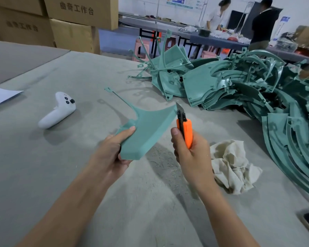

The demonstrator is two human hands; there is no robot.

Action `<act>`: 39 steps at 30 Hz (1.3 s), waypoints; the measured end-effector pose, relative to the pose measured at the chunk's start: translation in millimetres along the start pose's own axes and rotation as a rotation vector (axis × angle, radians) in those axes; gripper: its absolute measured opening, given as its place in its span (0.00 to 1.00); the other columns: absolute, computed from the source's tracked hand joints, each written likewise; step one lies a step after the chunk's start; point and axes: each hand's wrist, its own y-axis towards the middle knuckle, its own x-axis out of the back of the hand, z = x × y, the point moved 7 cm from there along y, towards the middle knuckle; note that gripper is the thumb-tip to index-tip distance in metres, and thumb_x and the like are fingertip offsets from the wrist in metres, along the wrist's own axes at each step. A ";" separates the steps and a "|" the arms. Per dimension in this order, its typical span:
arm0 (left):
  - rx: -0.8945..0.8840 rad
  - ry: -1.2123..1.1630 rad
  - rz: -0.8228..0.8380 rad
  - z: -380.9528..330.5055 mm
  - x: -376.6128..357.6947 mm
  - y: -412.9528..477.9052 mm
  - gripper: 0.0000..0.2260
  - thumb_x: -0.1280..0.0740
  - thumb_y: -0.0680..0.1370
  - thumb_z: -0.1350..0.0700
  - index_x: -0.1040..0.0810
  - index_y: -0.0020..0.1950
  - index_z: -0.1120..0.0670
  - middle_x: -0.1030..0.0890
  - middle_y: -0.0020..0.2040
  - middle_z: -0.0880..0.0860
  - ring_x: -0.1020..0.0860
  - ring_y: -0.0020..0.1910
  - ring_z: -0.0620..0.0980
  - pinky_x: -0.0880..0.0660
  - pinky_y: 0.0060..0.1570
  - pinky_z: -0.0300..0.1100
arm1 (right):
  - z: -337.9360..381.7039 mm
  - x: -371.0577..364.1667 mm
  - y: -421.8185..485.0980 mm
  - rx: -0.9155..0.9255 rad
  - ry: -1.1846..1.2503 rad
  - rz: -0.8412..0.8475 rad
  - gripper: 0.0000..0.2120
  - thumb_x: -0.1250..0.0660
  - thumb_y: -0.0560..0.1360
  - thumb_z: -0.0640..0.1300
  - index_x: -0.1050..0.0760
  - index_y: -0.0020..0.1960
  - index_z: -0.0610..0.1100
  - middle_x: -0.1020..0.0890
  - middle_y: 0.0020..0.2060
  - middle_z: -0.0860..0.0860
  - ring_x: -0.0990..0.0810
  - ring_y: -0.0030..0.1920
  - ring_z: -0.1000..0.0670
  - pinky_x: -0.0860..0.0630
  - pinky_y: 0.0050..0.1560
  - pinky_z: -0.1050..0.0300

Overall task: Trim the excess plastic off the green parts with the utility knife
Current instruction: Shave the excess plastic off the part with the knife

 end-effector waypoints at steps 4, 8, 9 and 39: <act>0.021 -0.077 0.066 3.3 -7.8 -2.0 0.10 0.35 0.75 0.58 0.17 0.37 0.56 0.24 0.27 0.49 0.39 0.13 0.41 0.47 0.15 0.31 | 1.9 0.6 -0.4 0.024 -0.017 -0.062 0.25 0.40 0.76 0.62 0.29 0.39 0.39 0.29 0.28 0.40 0.30 0.28 0.38 0.32 0.27 0.41; -0.013 -0.138 0.054 1.5 -10.8 -3.7 0.21 0.39 0.80 0.59 0.17 0.29 0.54 0.27 0.25 0.48 0.41 0.11 0.42 0.45 0.12 0.30 | 16.2 -11.5 -7.4 0.156 -0.133 -0.008 0.15 0.40 0.77 0.59 0.32 0.36 0.53 0.27 0.29 0.46 0.30 0.25 0.49 0.32 0.26 0.56; -0.024 -0.148 0.039 0.6 -10.3 -3.3 0.22 0.40 0.80 0.60 0.18 0.28 0.55 0.28 0.24 0.48 0.41 0.11 0.42 0.45 0.12 0.30 | 19.3 -16.7 -9.8 0.192 -0.151 0.029 0.13 0.40 0.77 0.58 0.33 0.36 0.55 0.28 0.27 0.49 0.31 0.24 0.52 0.36 0.26 0.64; -0.076 -0.261 -0.132 -12.2 4.5 -6.6 0.12 0.40 0.81 0.59 0.31 0.38 0.52 0.34 0.18 0.48 0.39 0.14 0.42 0.45 0.16 0.30 | 25.6 -47.1 -33.3 0.436 -0.302 0.253 0.14 0.36 0.79 0.51 0.30 0.42 0.41 0.34 0.29 0.58 0.32 0.26 0.51 0.32 0.27 0.51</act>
